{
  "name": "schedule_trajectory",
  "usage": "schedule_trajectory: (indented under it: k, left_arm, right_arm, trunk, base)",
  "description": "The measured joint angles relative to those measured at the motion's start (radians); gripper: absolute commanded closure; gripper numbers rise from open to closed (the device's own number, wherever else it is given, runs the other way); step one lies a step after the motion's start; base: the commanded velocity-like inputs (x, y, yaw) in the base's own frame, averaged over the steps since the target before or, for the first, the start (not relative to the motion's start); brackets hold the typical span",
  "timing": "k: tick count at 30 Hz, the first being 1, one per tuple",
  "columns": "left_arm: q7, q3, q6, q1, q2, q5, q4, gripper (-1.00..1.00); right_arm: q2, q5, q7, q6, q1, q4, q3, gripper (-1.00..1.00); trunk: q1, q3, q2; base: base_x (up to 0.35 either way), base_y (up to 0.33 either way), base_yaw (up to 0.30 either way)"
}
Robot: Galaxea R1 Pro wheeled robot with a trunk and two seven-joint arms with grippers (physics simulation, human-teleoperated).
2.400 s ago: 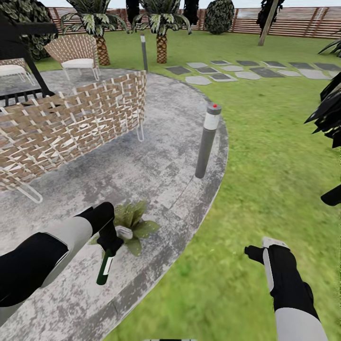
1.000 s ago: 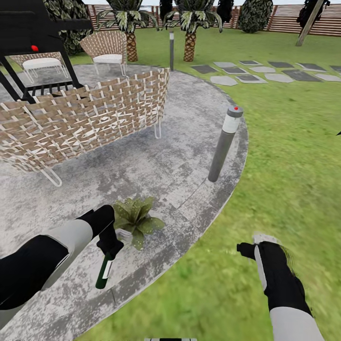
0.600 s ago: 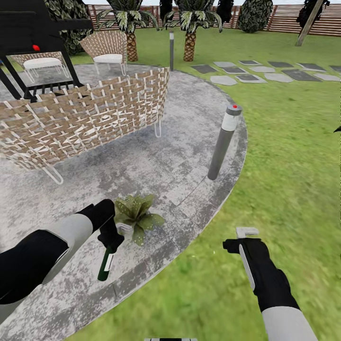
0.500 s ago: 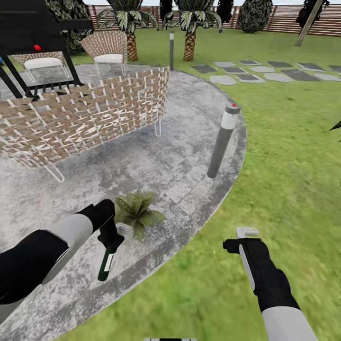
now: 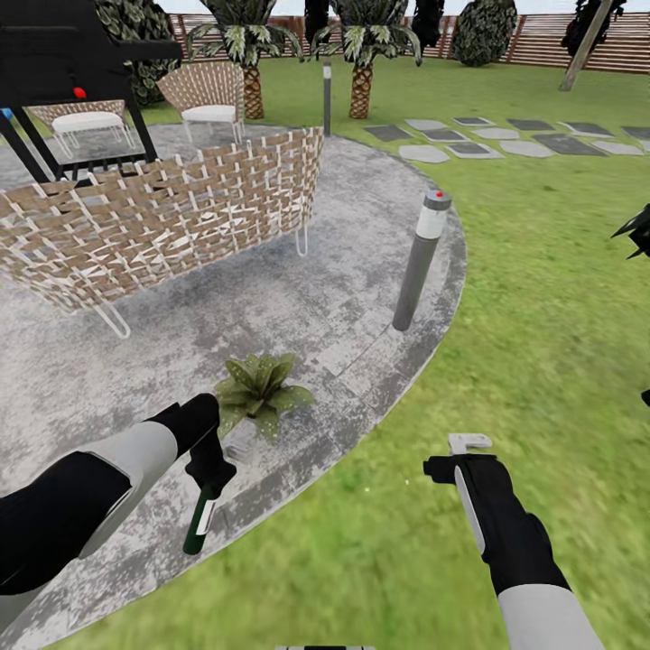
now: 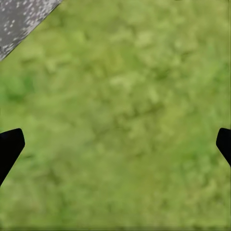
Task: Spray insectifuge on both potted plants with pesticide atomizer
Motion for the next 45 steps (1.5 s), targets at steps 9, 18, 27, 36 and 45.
schedule_trajectory:
  k: [9,18,27,36,45]
  left_arm:
    - [0.001,0.000,-0.001,0.003,0.000,-0.002,-0.002,1.00]
    - [-0.001,0.000,-0.002,0.022,0.000,-0.002,-0.002,1.00]
    - [-0.002,0.000,0.000,0.025,0.000,0.000,-0.002,1.00]
    - [0.003,0.001,-0.002,0.025,0.000,-0.002,-0.004,1.00]
    - [0.004,0.001,-0.003,0.027,0.004,-0.002,-0.008,1.00]
  right_arm:
    - [-0.001,0.000,0.000,0.000,-0.001,-0.001,0.000,-1.00]
    - [-0.002,0.000,0.000,0.000,0.000,-0.002,0.000,-1.00]
    - [-0.002,0.000,0.000,0.001,0.000,-0.002,0.000,-1.00]
    - [-0.001,0.000,-0.001,0.000,0.000,-0.002,0.000,-1.00]
    - [-0.002,-0.001,-0.002,0.000,0.000,0.000,-0.002,-1.00]
  trunk:
    - [0.000,0.001,0.000]
    - [0.000,0.009,0.000]
    - [0.001,0.013,0.000]
    - [0.001,0.013,0.000]
    - [0.000,0.013,0.000]
  base:
    - [0.000,0.000,0.000]
    - [0.000,0.000,0.039]
    - [-0.230,0.000,0.010]
    - [-0.340,0.000,0.000]
    - [-0.192,0.000,0.000]
